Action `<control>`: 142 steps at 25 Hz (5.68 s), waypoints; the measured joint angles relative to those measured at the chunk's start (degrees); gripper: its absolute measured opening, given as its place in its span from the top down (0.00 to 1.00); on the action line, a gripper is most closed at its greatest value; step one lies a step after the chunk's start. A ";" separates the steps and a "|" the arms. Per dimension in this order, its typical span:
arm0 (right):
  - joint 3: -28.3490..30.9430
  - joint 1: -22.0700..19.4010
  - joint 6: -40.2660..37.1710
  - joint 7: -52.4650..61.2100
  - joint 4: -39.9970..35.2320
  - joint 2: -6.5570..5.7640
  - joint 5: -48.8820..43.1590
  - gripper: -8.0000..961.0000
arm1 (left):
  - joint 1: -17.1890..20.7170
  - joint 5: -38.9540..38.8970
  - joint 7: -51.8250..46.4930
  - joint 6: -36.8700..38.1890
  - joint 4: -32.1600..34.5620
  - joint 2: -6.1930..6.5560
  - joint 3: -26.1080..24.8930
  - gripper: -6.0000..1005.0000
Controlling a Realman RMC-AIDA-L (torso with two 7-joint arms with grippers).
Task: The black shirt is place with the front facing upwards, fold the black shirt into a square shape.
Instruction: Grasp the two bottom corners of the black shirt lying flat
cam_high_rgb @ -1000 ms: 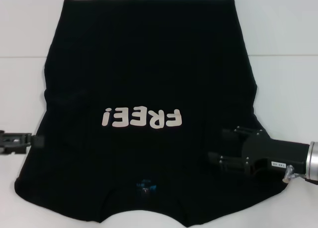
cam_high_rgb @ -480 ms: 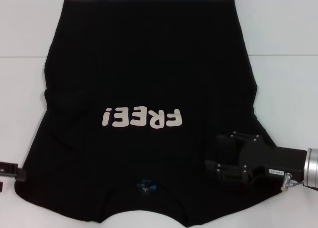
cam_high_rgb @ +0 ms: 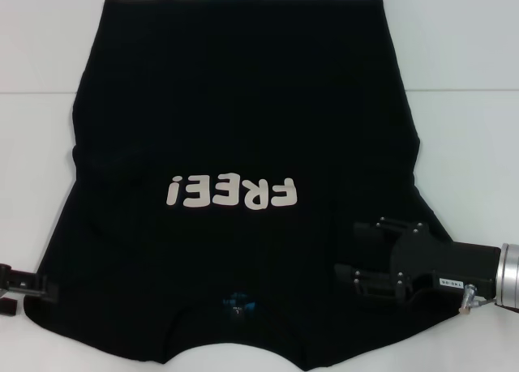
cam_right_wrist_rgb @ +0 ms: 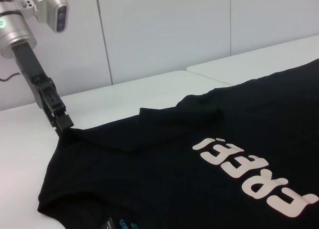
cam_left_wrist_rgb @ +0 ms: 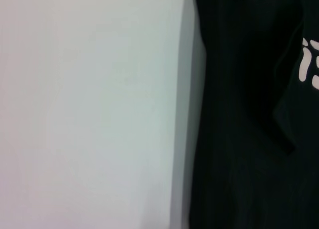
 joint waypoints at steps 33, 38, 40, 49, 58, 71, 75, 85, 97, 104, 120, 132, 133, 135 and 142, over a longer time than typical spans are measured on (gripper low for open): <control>0.10 0.30 0.01 0.67 0.00 0.02 0.34 0.16 | -0.42 0.12 3.69 -1.29 -0.04 -1.15 0.80 0.68; 0.05 0.41 -0.04 5.56 -0.56 -0.12 0.20 0.17 | -0.40 -0.03 4.61 -0.99 0.08 -1.21 0.83 0.83; 0.02 0.59 -0.22 14.05 -3.48 -0.62 -0.82 0.17 | -0.25 -0.32 5.52 -0.60 0.51 -1.31 0.64 0.89; 0.44 0.47 -7.55 49.50 -19.41 -5.11 -8.68 0.17 | 0.13 -2.03 8.06 0.63 0.58 -1.21 -2.22 0.97; 3.38 6.17 -17.66 84.13 -24.30 -11.68 -29.19 0.18 | 0.23 -2.33 10.00 1.42 1.14 -1.23 -2.59 0.97; 3.88 7.69 -14.42 83.16 -17.35 -9.94 -35.73 0.21 | 0.13 -2.29 10.43 1.18 1.24 -1.55 -2.58 0.97; 3.51 8.15 -13.01 82.34 -15.60 -9.34 -36.03 0.21 | 0.05 -2.29 10.44 1.11 1.23 -1.54 -2.59 0.97; 2.89 8.60 -11.50 81.64 -14.24 -8.92 -36.19 0.21 | -0.14 -2.28 10.44 0.88 0.89 -1.50 -2.59 0.97; 1.23 10.62 -10.84 81.04 -12.23 -7.94 -36.25 0.21 | -0.27 -2.28 10.44 0.79 0.88 -1.49 -2.59 0.97; 0.37 11.20 -10.71 81.00 -11.98 -7.72 -36.24 0.21 | -0.32 -2.28 10.44 0.79 0.88 -1.49 -2.59 0.97; 0.31 10.52 -10.14 80.55 -12.61 -9.20 -38.42 0.21 | -0.24 -2.28 10.44 0.80 0.79 -1.49 -2.59 0.97; -0.02 11.18 -10.46 80.29 -12.66 -8.59 -38.79 0.21 | -0.38 -2.28 10.44 0.80 0.79 -1.44 -2.58 0.97; -0.02 11.19 -10.46 80.29 -12.66 -8.59 -38.79 0.21 | -0.38 -2.28 10.44 0.80 0.79 -1.44 -2.59 0.97; -0.02 11.20 -10.48 80.28 -12.64 -8.59 -38.79 0.21 | -0.39 -2.28 10.44 0.80 0.80 -1.43 -2.59 0.97; -0.01 11.38 -10.56 79.83 -12.19 -8.37 -38.79 0.21 | -0.46 -2.28 10.44 0.80 0.80 -1.40 -2.59 0.97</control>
